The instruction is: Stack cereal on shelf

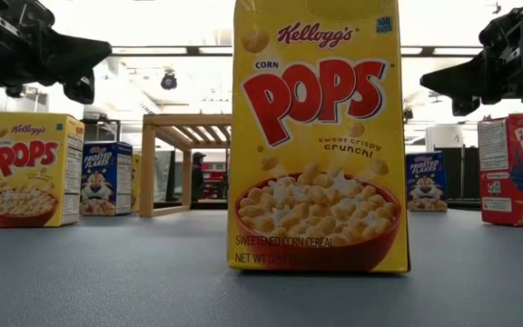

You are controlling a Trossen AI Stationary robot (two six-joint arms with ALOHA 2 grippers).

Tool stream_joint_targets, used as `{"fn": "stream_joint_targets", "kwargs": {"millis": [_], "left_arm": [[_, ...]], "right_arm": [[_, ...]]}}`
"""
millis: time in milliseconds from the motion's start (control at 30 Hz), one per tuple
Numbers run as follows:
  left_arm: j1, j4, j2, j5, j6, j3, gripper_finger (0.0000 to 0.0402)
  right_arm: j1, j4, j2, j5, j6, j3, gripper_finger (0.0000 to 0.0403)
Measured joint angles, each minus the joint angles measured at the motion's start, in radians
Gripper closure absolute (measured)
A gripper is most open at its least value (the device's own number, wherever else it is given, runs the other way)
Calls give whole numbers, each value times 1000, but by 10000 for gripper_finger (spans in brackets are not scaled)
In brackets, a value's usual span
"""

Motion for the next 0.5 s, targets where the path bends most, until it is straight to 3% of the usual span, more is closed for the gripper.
{"fn": "stream_joint_targets", "kwargs": {"millis": [500], "left_arm": [[0,0,0,0,-11,0,402]], "right_arm": [[0,0,0,0,3,0,380]]}}
